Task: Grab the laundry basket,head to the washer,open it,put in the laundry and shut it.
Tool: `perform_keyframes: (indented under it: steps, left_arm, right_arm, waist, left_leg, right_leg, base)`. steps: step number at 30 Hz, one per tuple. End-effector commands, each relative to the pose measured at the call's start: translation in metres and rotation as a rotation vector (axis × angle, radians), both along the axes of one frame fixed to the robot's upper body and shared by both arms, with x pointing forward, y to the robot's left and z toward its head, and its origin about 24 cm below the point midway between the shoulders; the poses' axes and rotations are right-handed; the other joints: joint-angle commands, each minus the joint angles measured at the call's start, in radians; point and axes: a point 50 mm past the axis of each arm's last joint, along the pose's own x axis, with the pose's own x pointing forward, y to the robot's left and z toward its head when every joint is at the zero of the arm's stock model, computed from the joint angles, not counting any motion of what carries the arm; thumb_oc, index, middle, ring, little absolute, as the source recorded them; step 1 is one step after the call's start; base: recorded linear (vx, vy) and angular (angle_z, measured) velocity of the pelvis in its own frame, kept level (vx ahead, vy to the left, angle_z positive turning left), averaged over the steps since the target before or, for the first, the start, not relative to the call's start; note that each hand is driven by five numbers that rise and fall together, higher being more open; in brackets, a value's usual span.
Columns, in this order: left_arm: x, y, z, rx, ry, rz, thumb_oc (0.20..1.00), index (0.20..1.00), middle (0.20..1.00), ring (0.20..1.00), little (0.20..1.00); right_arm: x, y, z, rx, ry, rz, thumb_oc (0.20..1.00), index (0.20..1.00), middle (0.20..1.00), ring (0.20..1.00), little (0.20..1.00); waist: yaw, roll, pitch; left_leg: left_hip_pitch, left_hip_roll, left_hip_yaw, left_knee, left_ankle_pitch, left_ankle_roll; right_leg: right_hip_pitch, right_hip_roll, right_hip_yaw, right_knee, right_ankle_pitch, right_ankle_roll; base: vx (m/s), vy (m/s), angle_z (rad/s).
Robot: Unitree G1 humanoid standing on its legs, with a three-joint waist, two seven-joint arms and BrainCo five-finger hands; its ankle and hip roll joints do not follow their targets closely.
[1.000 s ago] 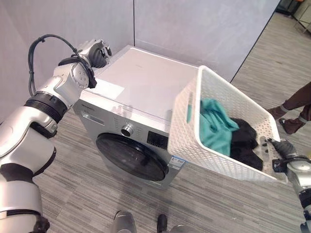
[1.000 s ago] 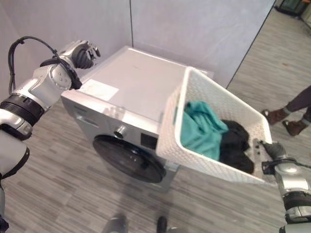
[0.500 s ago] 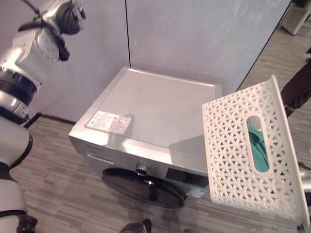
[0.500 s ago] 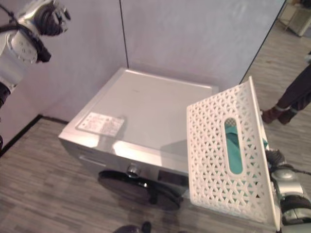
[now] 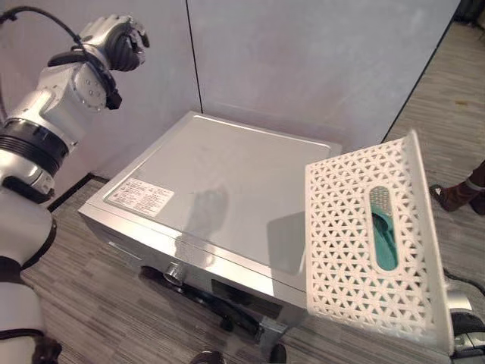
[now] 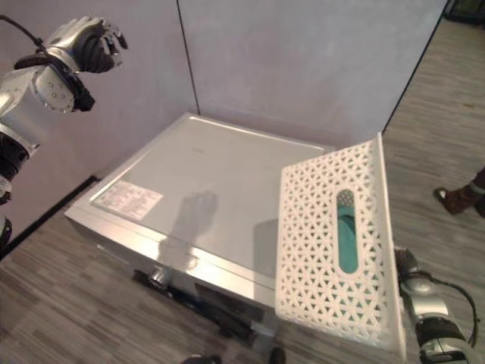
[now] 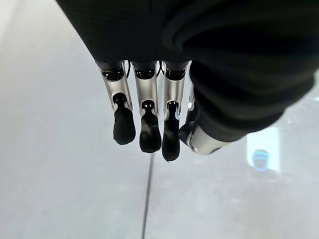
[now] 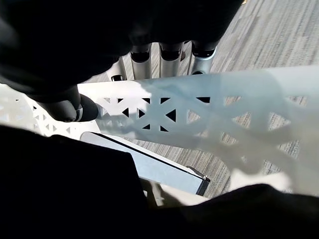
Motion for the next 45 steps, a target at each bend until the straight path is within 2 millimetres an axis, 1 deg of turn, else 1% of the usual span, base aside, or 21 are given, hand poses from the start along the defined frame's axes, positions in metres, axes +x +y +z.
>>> perform_keyframes:
  steps: [1, 2, 5, 9, 12, 13, 14, 15, 17, 20, 22, 23, 26, 30, 32, 37, 41, 42, 43, 44, 45]
  left_arm:
    - [-0.007, -0.001, 0.048, -0.005, -0.145, 0.034, 0.200, 0.200, 0.200, 0.200, 0.200]
    - [-0.011, -0.001, 0.058, 0.013, -0.169, 0.039, 0.200, 0.200, 0.200, 0.200, 0.200]
    - [-0.015, 0.002, 0.067, 0.013, -0.190, 0.050, 0.200, 0.200, 0.200, 0.200, 0.200]
    - [-0.017, 0.008, 0.071, -0.017, -0.194, 0.058, 0.200, 0.200, 0.200, 0.200, 0.200]
    - [-0.016, 0.006, 0.072, -0.026, -0.195, 0.055, 0.200, 0.200, 0.200, 0.200, 0.200]
    - [0.006, -0.048, 0.042, -0.019, -0.121, -0.068, 0.200, 0.200, 0.200, 0.200, 0.200]
    - [0.013, -0.070, 0.030, -0.032, -0.092, -0.119, 0.200, 0.200, 0.200, 0.200, 0.200]
    - [0.015, -0.091, 0.029, -0.026, -0.088, -0.155, 0.200, 0.200, 0.200, 0.200, 0.200]
    - [0.019, -0.105, 0.023, -0.019, -0.061, -0.159, 0.200, 0.200, 0.200, 0.200, 0.200]
    - [0.023, -0.102, 0.012, -0.024, -0.045, -0.142, 0.200, 0.200, 0.200, 0.200, 0.200]
    - [0.023, -0.099, 0.011, -0.027, -0.040, -0.130, 0.200, 0.200, 0.200, 0.200, 0.200]
    - [0.024, -0.098, 0.010, -0.025, -0.034, -0.115, 0.200, 0.200, 0.200, 0.200, 0.200]
    - [0.025, -0.094, 0.014, -0.030, -0.039, -0.093, 0.200, 0.200, 0.200, 0.200, 0.200]
    - [0.024, -0.087, 0.020, -0.041, -0.058, -0.069, 0.200, 0.200, 0.200, 0.200, 0.200]
    - [0.023, -0.086, 0.021, -0.040, -0.064, -0.062, 0.200, 0.200, 0.200, 0.200, 0.200]
    - [0.022, -0.080, 0.023, -0.046, -0.083, -0.062, 0.200, 0.200, 0.200, 0.200, 0.200]
    - [0.021, -0.089, 0.020, -0.053, -0.082, -0.098, 0.200, 0.200, 0.200, 0.200, 0.200]
    - [0.022, -0.091, 0.020, -0.059, -0.082, -0.105, 0.200, 0.200, 0.200, 0.200, 0.200]
    - [0.022, -0.091, 0.020, -0.059, -0.082, -0.105, 0.200, 0.200, 0.200, 0.200, 0.200]
    - [0.021, -0.092, 0.020, -0.064, -0.084, -0.111, 0.200, 0.200, 0.200, 0.200, 0.200]
    - [0.021, -0.092, 0.020, -0.064, -0.084, -0.111, 0.200, 0.200, 0.200, 0.200, 0.200]
  right_arm:
    - [0.040, 0.034, 0.039, -0.053, -0.178, 0.257, 0.200, 0.200, 0.200, 0.200, 0.200]
    - [0.039, 0.033, 0.041, -0.062, -0.187, 0.259, 0.200, 0.200, 0.200, 0.200, 0.200]
    - [0.041, 0.033, 0.043, -0.059, -0.204, 0.254, 0.200, 0.200, 0.200, 0.200, 0.200]
    - [0.042, 0.038, 0.047, -0.053, -0.238, 0.268, 0.200, 0.200, 0.200, 0.200, 0.200]
    - [0.048, 0.043, 0.059, -0.074, -0.292, 0.290, 0.200, 0.200, 0.200, 0.200, 0.200]
    - [0.116, 0.034, 0.196, -0.209, -0.593, 0.258, 0.200, 0.200, 0.200, 0.200, 0.200]
    - [0.134, 0.049, 0.206, -0.210, -0.571, 0.261, 0.200, 0.200, 0.200, 0.200, 0.200]
    - [0.146, 0.057, 0.229, -0.241, -0.563, 0.266, 0.200, 0.200, 0.200, 0.200, 0.200]
    - [0.161, 0.078, 0.269, -0.278, -0.577, 0.293, 0.200, 0.200, 0.200, 0.200, 0.200]
    - [0.168, 0.098, 0.299, -0.302, -0.602, 0.332, 0.200, 0.200, 0.200, 0.200, 0.200]
    - [0.168, 0.099, 0.306, -0.302, -0.611, 0.332, 0.200, 0.200, 0.200, 0.200, 0.200]
    - [0.168, 0.108, 0.323, -0.303, -0.648, 0.337, 0.200, 0.200, 0.200, 0.200, 0.200]
    - [0.168, 0.114, 0.340, -0.321, -0.677, 0.336, 0.200, 0.200, 0.200, 0.200, 0.200]
    - [0.167, 0.119, 0.352, -0.347, -0.681, 0.335, 0.200, 0.200, 0.200, 0.200, 0.200]
    - [0.169, 0.124, 0.350, -0.347, -0.675, 0.347, 0.200, 0.200, 0.200, 0.200, 0.200]
    - [0.170, 0.119, 0.338, -0.332, -0.642, 0.353, 0.200, 0.200, 0.200, 0.200, 0.200]
    - [0.170, 0.116, 0.333, -0.302, -0.640, 0.352, 0.200, 0.200, 0.200, 0.200, 0.200]
    - [0.170, 0.114, 0.332, -0.294, -0.640, 0.346, 0.297, 0.297, 0.297, 0.297, 0.297]
    - [0.170, 0.114, 0.332, -0.294, -0.640, 0.346, 0.335, 0.335, 0.335, 0.335, 0.335]
    - [0.169, 0.112, 0.332, -0.291, -0.639, 0.336, 0.464, 0.464, 0.464, 0.464, 0.464]
    - [0.169, 0.112, 0.332, -0.291, -0.639, 0.336, 0.504, 0.504, 0.504, 0.504, 0.504]
  waist:
    - [0.064, 0.019, -0.019]
    - [0.061, 0.024, -0.023]
    - [0.060, 0.024, -0.025]
    - [0.057, 0.025, -0.030]
    - [0.055, 0.024, -0.031]
    - [0.098, -0.009, -0.042]
    - [0.110, -0.016, -0.043]
    - [0.120, -0.024, -0.044]
    - [0.122, -0.033, -0.041]
    - [0.121, -0.050, -0.046]
    - [0.119, -0.054, -0.048]
    - [0.122, -0.061, -0.053]
    - [0.120, -0.062, -0.054]
    - [0.121, -0.063, -0.057]
    - [0.121, -0.063, -0.057]
    - [0.119, -0.059, -0.052]
    - [0.118, -0.056, -0.048]
    - [0.118, -0.055, -0.048]
    - [0.118, -0.055, -0.048]
    - [0.119, -0.054, -0.049]
    - [0.119, -0.054, -0.049]
  left_leg:
    - [0.019, 0.017, -0.010, -0.208, 0.166, 0.026]
    - [0.016, 0.019, -0.013, -0.207, 0.166, 0.024]
    - [0.013, 0.020, -0.014, -0.208, 0.163, 0.023]
    - [0.021, 0.024, -0.010, -0.210, 0.158, 0.022]
    - [0.026, 0.027, -0.010, -0.208, 0.156, 0.023]
    - [0.026, 0.018, -0.030, -0.202, 0.150, 0.018]
    - [0.025, 0.017, -0.035, -0.201, 0.149, 0.016]
    - [0.022, 0.016, -0.039, -0.201, 0.150, 0.015]
    - [0.021, 0.021, -0.036, -0.204, 0.152, 0.013]
    - [0.023, 0.021, -0.035, -0.204, 0.148, 0.014]
    - [0.024, 0.021, -0.034, -0.205, 0.147, 0.013]
    - [0.025, 0.020, -0.035, -0.205, 0.146, 0.012]
    - [0.023, 0.020, -0.036, -0.204, 0.144, 0.011]
    - [0.025, 0.018, -0.038, -0.208, 0.144, 0.010]
    - [0.027, 0.018, -0.039, -0.208, 0.144, 0.011]
    - [0.030, 0.016, -0.041, -0.201, 0.139, 0.012]
    - [0.031, 0.016, -0.046, -0.197, 0.138, 0.010]
    - [0.031, 0.015, -0.050, -0.196, 0.138, 0.009]
    - [0.030, 0.015, -0.050, -0.196, 0.138, 0.009]
    - [0.029, 0.015, -0.053, -0.196, 0.139, 0.007]
    - [0.029, 0.015, -0.053, -0.196, 0.139, 0.007]
  right_leg:
    - [0.091, -0.098, 0.047, 0.062, -0.162, 0.124]
    - [0.092, -0.098, 0.041, 0.060, -0.162, 0.124]
    - [0.093, -0.097, 0.037, 0.058, -0.165, 0.124]
    - [0.096, -0.097, 0.039, 0.062, -0.168, 0.124]
    - [0.096, -0.097, 0.044, 0.073, -0.175, 0.122]
    - [0.109, -0.099, 0.028, 0.076, -0.181, 0.121]
    - [0.112, -0.099, 0.022, 0.076, -0.182, 0.119]
    - [0.110, -0.097, 0.017, 0.078, -0.180, 0.118]
    - [0.108, -0.094, 0.015, 0.080, -0.179, 0.116]
    - [0.113, -0.088, 0.016, 0.074, -0.178, 0.113]
    - [0.115, -0.087, 0.015, 0.072, -0.177, 0.113]
    - [0.116, -0.086, 0.013, 0.072, -0.176, 0.112]
    - [0.118, -0.087, 0.010, 0.071, -0.176, 0.111]
    - [0.116, -0.089, 0.004, 0.076, -0.178, 0.111]
    - [0.116, -0.089, 0.004, 0.080, -0.181, 0.109]
    - [0.117, -0.086, 0.000, 0.090, -0.192, 0.103]
    - [0.120, -0.082, -0.002, 0.098, -0.203, 0.099]
    - [0.120, -0.082, -0.003, 0.100, -0.205, 0.097]
    - [0.120, -0.082, -0.004, 0.100, -0.205, 0.097]
    - [0.118, -0.083, -0.006, 0.103, -0.205, 0.096]
    - [0.118, -0.083, -0.006, 0.103, -0.205, 0.096]
  base:
    - [0.03, -0.006, 0.03]
    - [0.03, -0.006, 0.03]
    - [0.02, 0.007, 0.05]
    - [0.03, 0.012, 0.05]
    - [0.03, 0.010, 0.00]
    - [0.07, -0.022, -0.05]
    - [0.08, -0.025, 0.09]
    - [0.03, -0.003, 0.22]
    - [0.01, 0.008, 0.13]
    - [0.03, 0.020, -0.02]
    - [0.03, 0.018, 0.11]
    - [0.02, 0.018, 0.12]
    - [0.01, 0.014, 0.12]
    - [0.01, 0.023, 0.25]
    - [0.00, 0.010, 0.18]
    - [0.00, 0.001, 0.01]
    - [0.00, 0.000, 0.00]
    - [0.00, 0.000, 0.00]
    - [0.00, 0.000, 0.00]
    - [0.00, 0.000, 0.00]
    - [0.00, 0.000, 0.00]
